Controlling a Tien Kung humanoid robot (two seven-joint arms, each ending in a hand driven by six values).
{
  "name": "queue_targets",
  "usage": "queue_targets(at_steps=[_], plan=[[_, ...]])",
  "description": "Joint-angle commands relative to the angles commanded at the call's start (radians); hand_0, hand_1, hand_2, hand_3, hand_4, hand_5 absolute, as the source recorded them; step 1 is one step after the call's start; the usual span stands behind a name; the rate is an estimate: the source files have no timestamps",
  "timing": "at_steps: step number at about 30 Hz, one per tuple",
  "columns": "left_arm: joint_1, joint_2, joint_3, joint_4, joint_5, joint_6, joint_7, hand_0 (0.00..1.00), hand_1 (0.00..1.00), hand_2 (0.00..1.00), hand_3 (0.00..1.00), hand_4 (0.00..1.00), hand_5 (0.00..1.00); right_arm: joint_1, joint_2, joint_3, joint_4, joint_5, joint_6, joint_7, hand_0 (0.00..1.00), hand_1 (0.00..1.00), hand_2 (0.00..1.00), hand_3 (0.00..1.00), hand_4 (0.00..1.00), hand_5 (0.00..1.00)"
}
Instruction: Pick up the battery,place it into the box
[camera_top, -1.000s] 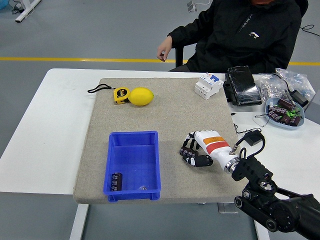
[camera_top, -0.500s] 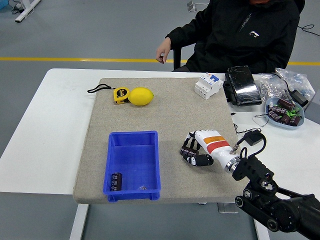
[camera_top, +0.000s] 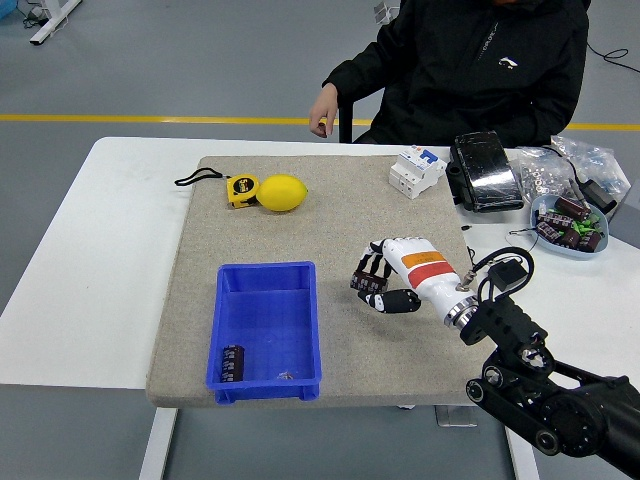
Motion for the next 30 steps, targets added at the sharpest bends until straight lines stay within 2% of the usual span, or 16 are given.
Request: queue_targets(at_steps=[8,13,17,22,23,28,29,30], plan=[[0.000,0.005,0.002,0.000,-0.001,-0.001,0.001,0.782,0.767,0.783,0.612,0.676,0.610,0.028,0.020,-0.010,0.121,-0.024,0.001,-0.020,0.151,0.357,0.402,0.459,0.810,0.085],[0.002,0.007,-0.005,-0.001,0.010,-0.002,0.004,0.782,0.767,0.781,0.613,0.676,0.609,0.057,0.062,-0.057,0.192,-0.014,0.001,-0.028,0.152,0.358,0.404,0.460,0.808,0.091],[0.005,0.007,-0.008,-0.001,0.014,0.000,0.007,0.782,0.767,0.781,0.613,0.676,0.609,0.073,0.096,-0.111,0.220,-0.007,0.005,-0.032,0.152,0.358,0.404,0.460,0.808,0.091],[0.008,0.007,-0.007,-0.002,0.013,0.001,0.009,0.782,0.767,0.782,0.613,0.675,0.608,0.086,0.130,-0.169,0.213,-0.003,0.015,-0.036,0.154,0.359,0.408,0.469,0.796,0.102],[0.008,0.007,-0.006,-0.003,0.012,0.001,0.009,0.781,0.767,0.782,0.612,0.677,0.610,0.088,0.136,-0.180,0.206,-0.003,0.029,-0.044,0.237,0.427,0.465,0.540,0.849,0.238],[0.008,0.010,-0.001,-0.003,0.007,0.000,0.011,0.781,0.767,0.782,0.612,0.677,0.610,0.092,0.143,-0.204,0.177,-0.015,0.133,-0.097,0.237,0.427,0.465,0.540,0.849,0.238],[0.008,0.010,-0.002,-0.003,0.007,-0.001,0.010,0.782,0.766,0.782,0.613,0.676,0.607,0.093,0.143,-0.208,0.174,-0.015,0.153,-0.106,0.485,0.624,0.686,0.880,0.998,0.395],[0.008,0.011,-0.003,-0.003,0.009,-0.001,0.010,0.782,0.766,0.782,0.613,0.676,0.607,0.094,0.142,-0.212,0.170,-0.011,0.169,-0.112,0.485,0.624,0.686,0.880,0.998,0.395]])
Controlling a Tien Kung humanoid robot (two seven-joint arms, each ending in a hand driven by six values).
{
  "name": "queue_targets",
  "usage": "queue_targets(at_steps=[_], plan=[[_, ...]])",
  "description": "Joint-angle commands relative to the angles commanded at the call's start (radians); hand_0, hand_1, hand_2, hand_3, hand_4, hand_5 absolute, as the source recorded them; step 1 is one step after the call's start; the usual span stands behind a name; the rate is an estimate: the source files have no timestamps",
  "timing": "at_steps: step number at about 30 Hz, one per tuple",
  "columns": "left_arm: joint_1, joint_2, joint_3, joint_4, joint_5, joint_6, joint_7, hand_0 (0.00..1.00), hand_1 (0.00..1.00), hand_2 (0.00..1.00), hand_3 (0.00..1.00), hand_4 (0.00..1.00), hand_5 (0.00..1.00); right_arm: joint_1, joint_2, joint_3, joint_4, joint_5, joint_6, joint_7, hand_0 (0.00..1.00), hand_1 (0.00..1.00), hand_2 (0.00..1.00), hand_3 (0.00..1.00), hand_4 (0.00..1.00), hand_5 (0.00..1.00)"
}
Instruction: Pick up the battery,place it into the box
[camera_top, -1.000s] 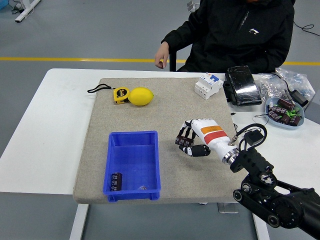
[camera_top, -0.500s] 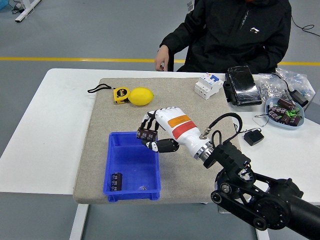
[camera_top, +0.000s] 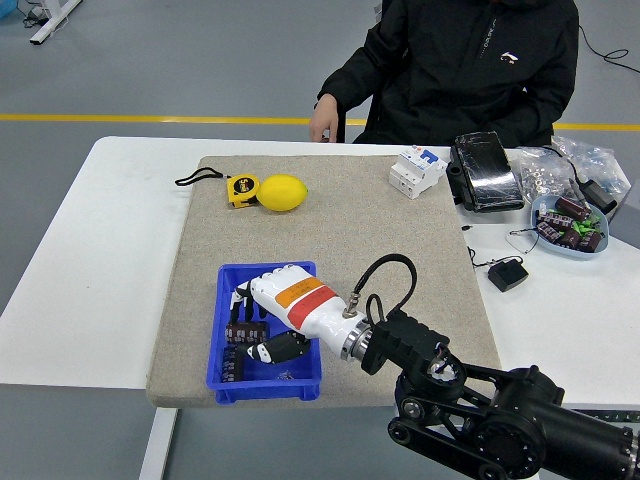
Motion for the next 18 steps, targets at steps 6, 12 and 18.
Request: queue_targets(at_steps=[6,12,18], plan=[[-0.001,-0.001,-0.012,0.000,0.015,0.001,0.001,0.782,0.766,0.782,0.612,0.675,0.606,0.001,0.007,0.001,-0.009,0.023,0.013,-0.008,0.564,0.675,0.746,0.955,0.998,0.428],[0.000,-0.002,-0.015,0.001,0.018,0.002,0.000,0.783,0.767,0.782,0.612,0.677,0.607,0.004,0.006,0.029,-0.010,0.020,-0.007,-0.006,0.566,0.673,0.749,0.952,0.998,0.439],[0.001,-0.002,-0.009,0.001,0.008,0.004,-0.001,0.782,0.767,0.782,0.613,0.678,0.607,-0.007,-0.010,0.093,-0.009,0.005,0.016,-0.002,0.551,0.665,0.740,0.936,0.998,0.438]])
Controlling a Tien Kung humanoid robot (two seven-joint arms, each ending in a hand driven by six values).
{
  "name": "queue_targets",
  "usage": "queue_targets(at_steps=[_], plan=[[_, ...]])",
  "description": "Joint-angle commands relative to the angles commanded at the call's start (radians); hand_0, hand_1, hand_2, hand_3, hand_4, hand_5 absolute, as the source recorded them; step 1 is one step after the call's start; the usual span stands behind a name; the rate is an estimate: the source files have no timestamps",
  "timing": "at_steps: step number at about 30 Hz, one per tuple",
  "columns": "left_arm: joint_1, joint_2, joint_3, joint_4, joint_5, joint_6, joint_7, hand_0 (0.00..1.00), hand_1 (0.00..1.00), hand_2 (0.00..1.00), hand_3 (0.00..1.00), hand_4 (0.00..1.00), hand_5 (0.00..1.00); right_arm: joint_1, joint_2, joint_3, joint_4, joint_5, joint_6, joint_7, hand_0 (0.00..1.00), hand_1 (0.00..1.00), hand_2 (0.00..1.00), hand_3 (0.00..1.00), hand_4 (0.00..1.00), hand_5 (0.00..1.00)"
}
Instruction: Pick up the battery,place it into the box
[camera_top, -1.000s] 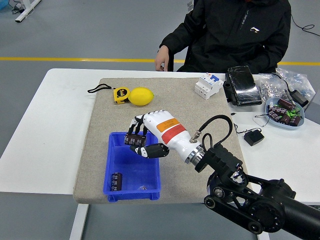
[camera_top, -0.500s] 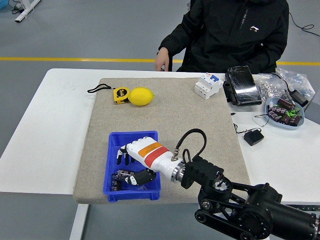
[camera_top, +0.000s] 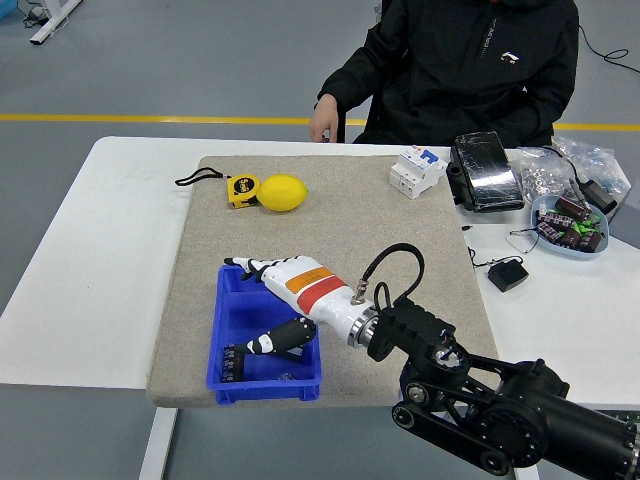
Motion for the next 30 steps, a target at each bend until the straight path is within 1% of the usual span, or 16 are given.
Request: queue_targets(at_steps=[4,5,6,11,12,15,18,23,30], plan=[[0.000,-0.001,0.004,0.000,-0.007,0.001,-0.001,0.782,0.767,0.782,0.613,0.678,0.607,-0.024,-0.019,0.066,-0.005,-0.011,0.012,0.008,0.551,0.665,0.740,0.936,0.998,0.438],[0.001,-0.001,0.007,0.001,-0.012,0.002,-0.002,0.782,0.767,0.782,0.613,0.678,0.607,-0.030,-0.027,0.085,-0.006,-0.007,0.011,0.014,0.551,0.665,0.740,0.936,0.998,0.438],[0.001,-0.001,0.009,0.001,-0.016,0.003,-0.004,0.782,0.767,0.782,0.613,0.679,0.605,-0.036,-0.035,0.106,-0.007,0.001,0.007,0.021,0.527,0.655,0.731,0.909,0.998,0.442],[0.002,-0.003,0.005,0.002,-0.016,0.005,-0.006,0.782,0.767,0.782,0.613,0.679,0.605,-0.053,-0.072,0.183,-0.009,0.021,-0.017,0.045,0.527,0.655,0.731,0.909,0.998,0.442],[0.002,-0.003,0.005,0.002,-0.017,0.005,-0.006,0.782,0.767,0.782,0.612,0.680,0.609,-0.059,-0.081,0.200,-0.015,0.021,-0.021,0.047,0.512,0.645,0.722,0.887,0.998,0.445],[0.003,-0.004,0.004,0.002,-0.017,0.006,-0.006,0.782,0.767,0.782,0.612,0.680,0.609,-0.079,-0.099,0.240,-0.034,0.020,-0.025,0.049,0.512,0.645,0.722,0.887,0.998,0.445],[0.006,-0.005,0.003,0.002,-0.020,0.007,-0.006,0.781,0.767,0.781,0.612,0.677,0.604,-0.114,-0.122,0.289,-0.064,0.016,-0.029,0.052,0.507,0.644,0.719,0.882,0.998,0.445],[0.009,-0.007,0.010,0.002,-0.026,0.009,-0.008,0.779,0.766,0.778,0.611,0.677,0.604,-0.152,-0.168,0.328,-0.086,0.018,-0.031,0.053,0.499,0.641,0.717,0.879,0.998,0.445],[0.010,-0.007,0.003,0.002,-0.016,0.007,-0.007,0.779,0.765,0.777,0.612,0.674,0.603,-0.201,-0.209,0.371,-0.081,0.022,-0.036,0.057,0.495,0.638,0.716,0.879,0.998,0.445]])
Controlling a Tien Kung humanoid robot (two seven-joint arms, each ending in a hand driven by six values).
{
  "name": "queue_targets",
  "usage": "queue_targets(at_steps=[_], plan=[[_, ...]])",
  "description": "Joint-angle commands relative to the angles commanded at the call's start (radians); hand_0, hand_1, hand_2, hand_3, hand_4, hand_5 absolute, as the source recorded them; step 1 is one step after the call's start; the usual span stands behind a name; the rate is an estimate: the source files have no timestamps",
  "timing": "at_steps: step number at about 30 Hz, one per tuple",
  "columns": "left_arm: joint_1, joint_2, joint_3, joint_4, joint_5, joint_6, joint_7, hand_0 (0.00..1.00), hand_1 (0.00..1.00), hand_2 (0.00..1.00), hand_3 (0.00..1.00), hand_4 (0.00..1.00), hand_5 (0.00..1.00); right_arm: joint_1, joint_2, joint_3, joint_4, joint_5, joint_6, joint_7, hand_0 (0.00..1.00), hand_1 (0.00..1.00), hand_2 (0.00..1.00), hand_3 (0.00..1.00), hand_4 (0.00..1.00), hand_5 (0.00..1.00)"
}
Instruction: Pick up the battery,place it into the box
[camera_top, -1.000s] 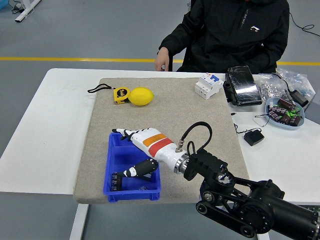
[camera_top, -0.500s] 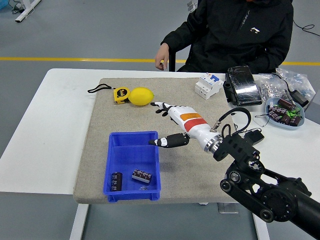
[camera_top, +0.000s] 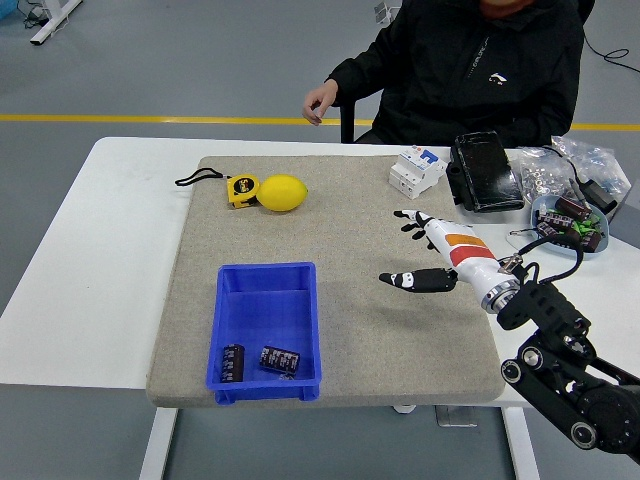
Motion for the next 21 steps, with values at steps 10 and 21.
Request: queue_targets(at_steps=[10,21], plan=[[-0.008,-0.002,0.008,0.000,-0.014,0.002,-0.006,0.778,0.764,0.779,0.613,0.675,0.605,-0.054,-0.020,0.049,-0.019,0.003,-0.003,0.004,0.495,0.635,0.714,0.877,0.998,0.445],[-0.016,-0.003,0.022,0.000,-0.036,0.004,-0.013,0.775,0.762,0.777,0.610,0.674,0.609,-0.080,-0.027,0.077,-0.022,0.109,-0.026,0.033,0.519,0.634,0.712,0.867,0.998,0.448]])
